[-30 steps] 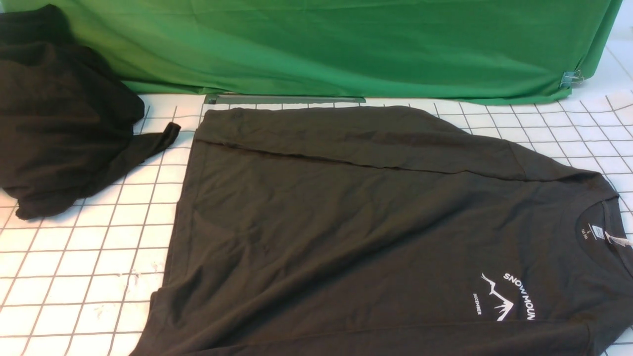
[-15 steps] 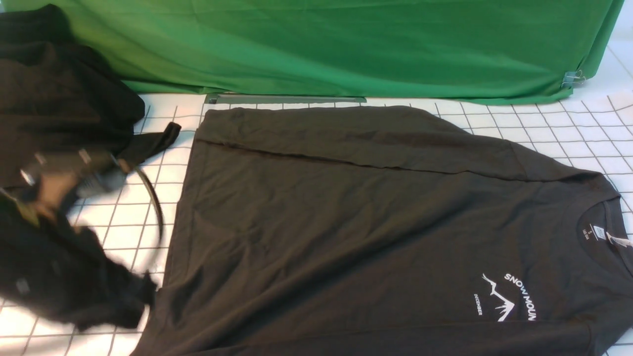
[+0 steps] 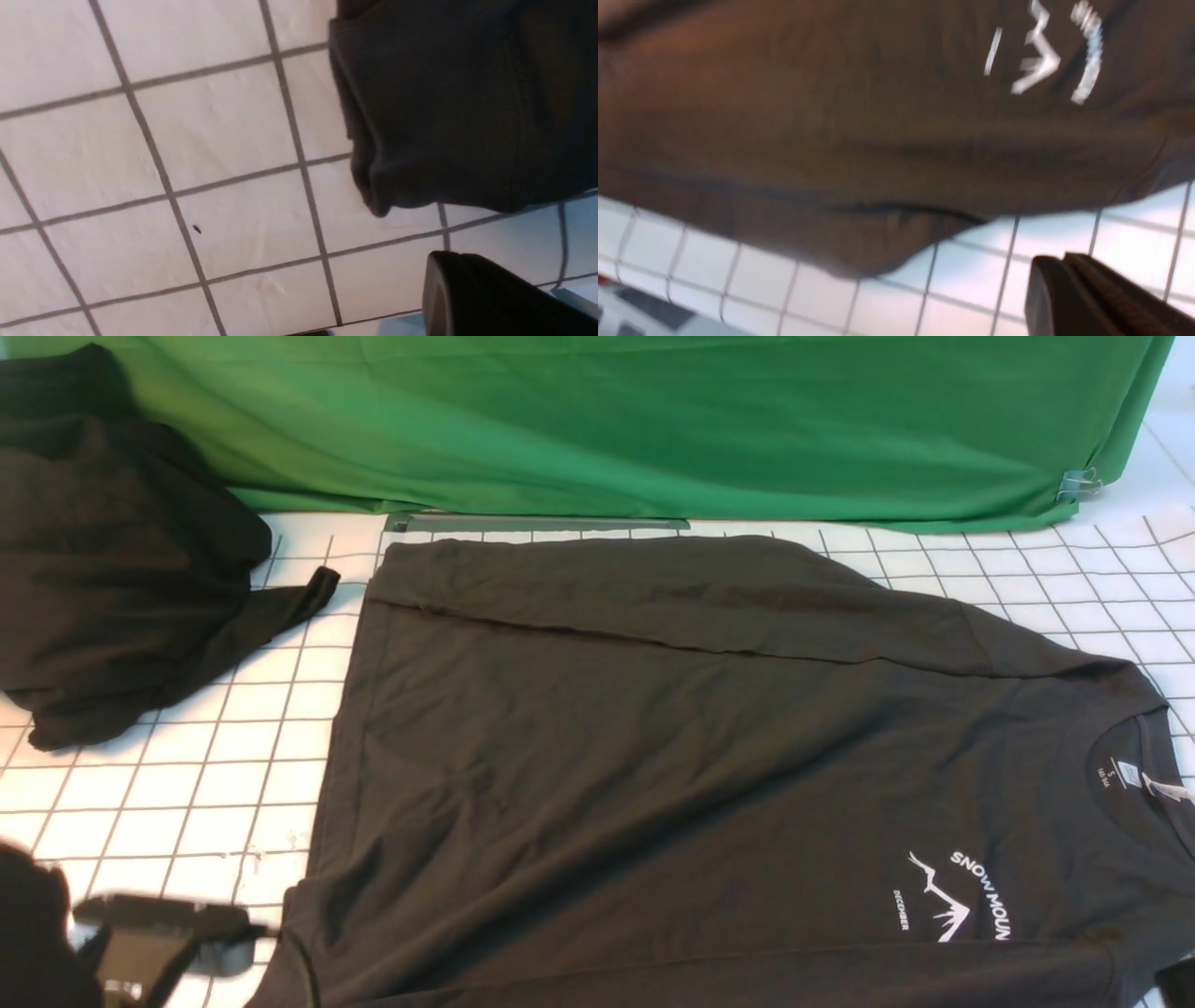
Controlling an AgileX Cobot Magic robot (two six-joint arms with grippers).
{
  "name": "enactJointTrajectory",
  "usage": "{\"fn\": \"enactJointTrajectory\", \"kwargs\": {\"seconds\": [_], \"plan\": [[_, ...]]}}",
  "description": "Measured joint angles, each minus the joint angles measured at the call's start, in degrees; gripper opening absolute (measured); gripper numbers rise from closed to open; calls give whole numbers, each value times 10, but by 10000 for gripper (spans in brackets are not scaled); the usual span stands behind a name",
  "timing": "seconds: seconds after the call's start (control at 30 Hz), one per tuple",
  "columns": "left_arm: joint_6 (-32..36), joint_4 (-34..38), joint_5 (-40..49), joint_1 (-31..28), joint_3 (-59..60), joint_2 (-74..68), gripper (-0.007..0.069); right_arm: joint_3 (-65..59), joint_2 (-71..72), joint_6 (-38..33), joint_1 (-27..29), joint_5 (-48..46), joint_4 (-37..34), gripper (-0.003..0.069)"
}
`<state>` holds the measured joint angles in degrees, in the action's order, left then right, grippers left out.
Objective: Fold a long-sleeved shirt over a white checkered tablecloth.
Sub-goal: 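Grasp the left edge of the dark T-shirt lying flat on the table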
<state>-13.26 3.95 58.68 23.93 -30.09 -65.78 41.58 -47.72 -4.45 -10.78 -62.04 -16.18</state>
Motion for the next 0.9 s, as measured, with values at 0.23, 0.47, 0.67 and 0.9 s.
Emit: {"fn": "enactJointTrajectory", "kwargs": {"seconds": [0.23, 0.47, 0.67, 0.9], "plan": [[1, -18, -15, 0, 9, -23, 154, 0, -16, -5, 0, 39, 1, 19], [-3, -25, -89, 0, 3, -61, 444, 0, -16, -12, 0, 64, 0, 23], [-2, -9, -107, 0, 3, -103, 518, 1, -16, -16, 0, 66, 0, 31], [0, 2, -113, 0, 2, -126, 365, 1, -16, -26, 0, 66, -1, 40]]}}
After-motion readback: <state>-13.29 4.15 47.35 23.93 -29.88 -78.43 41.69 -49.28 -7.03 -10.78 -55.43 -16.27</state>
